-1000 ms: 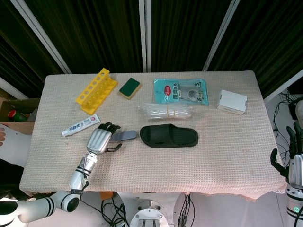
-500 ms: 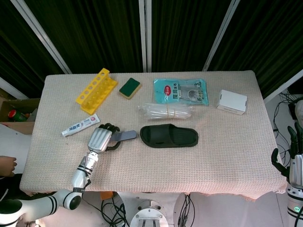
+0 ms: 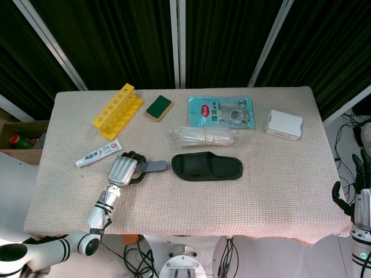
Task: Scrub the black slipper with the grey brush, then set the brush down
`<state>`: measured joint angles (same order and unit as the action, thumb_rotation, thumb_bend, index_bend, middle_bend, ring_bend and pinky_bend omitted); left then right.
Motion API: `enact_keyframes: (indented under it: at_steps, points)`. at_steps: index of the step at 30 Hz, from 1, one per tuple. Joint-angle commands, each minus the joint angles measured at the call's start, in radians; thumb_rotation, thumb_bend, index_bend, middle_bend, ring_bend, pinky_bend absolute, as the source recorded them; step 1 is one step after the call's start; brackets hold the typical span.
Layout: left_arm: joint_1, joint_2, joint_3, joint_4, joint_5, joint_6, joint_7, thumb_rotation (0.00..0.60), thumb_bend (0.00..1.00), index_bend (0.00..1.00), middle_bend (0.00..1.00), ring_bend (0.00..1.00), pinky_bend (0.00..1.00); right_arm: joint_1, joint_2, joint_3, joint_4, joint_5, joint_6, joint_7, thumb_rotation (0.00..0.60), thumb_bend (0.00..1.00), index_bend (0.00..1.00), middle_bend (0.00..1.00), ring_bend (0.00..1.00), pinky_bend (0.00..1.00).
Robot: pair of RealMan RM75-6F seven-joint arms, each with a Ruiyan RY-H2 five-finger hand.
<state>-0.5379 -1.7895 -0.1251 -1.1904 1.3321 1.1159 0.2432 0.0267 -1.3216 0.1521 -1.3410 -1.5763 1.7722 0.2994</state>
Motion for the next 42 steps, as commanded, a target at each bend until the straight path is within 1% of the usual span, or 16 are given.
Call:
enact_keyframes:
  at_steps: [1,8,10,12,14,23,27,31,42]
  points:
    - [-0.001,0.001,0.0,-0.002,-0.002,-0.002,0.0,0.5,0.35,0.42,0.43,0.31,0.41,0.001,-0.001,0.0,0.0,-0.001,-0.001,0.0,0.6,0.54,0.0,0.0,0.0,0.0]
    - [-0.002,0.003,-0.002,-0.008,-0.004,-0.005,-0.008,0.505,0.35,0.45,0.46,0.33,0.42,0.003,-0.001,0.001,-0.001,-0.002,-0.003,-0.002,0.6,0.54,0.0,0.0,0.0,0.0]
    - [-0.002,0.004,-0.003,-0.011,-0.003,-0.003,-0.015,0.539,0.36,0.46,0.47,0.34,0.43,0.003,-0.001,0.001,-0.001,-0.002,-0.003,-0.002,0.6,0.54,0.0,0.0,0.0,0.0]
    - [-0.002,0.004,-0.002,-0.011,0.001,0.0,-0.022,0.586,0.36,0.47,0.49,0.35,0.44,0.003,-0.001,0.0,-0.001,-0.002,-0.003,-0.003,0.6,0.54,0.0,0.0,0.0,0.0]
    - [-0.002,0.004,-0.001,-0.009,0.006,0.005,-0.029,0.6,0.36,0.48,0.51,0.37,0.46,0.003,-0.001,0.0,-0.001,-0.002,-0.003,-0.003,0.6,0.54,0.0,0.0,0.0,0.0]
    - [0.0,0.002,-0.002,-0.005,0.011,0.006,-0.081,0.6,0.36,0.56,0.59,0.44,0.53,0.003,-0.003,-0.001,0.0,-0.001,-0.005,-0.004,0.6,0.54,0.0,0.0,0.0,0.0]
    - [0.002,0.006,-0.012,-0.019,0.004,-0.001,-0.136,0.6,0.37,0.59,0.62,0.48,0.55,0.003,-0.004,-0.001,0.002,0.0,-0.007,-0.003,0.6,0.54,0.0,0.0,0.0,0.0]
    - [0.003,0.002,-0.014,-0.009,0.015,0.009,-0.177,0.6,0.37,0.62,0.67,0.52,0.58,0.003,-0.005,-0.001,0.003,0.0,-0.006,-0.002,0.6,0.54,0.0,0.0,0.0,0.0]
    - [0.003,-0.004,-0.01,0.013,0.043,0.021,-0.268,0.6,0.37,0.68,0.74,0.58,0.61,0.002,-0.007,-0.003,0.005,0.0,-0.008,-0.001,0.6,0.53,0.0,0.0,0.0,0.0]
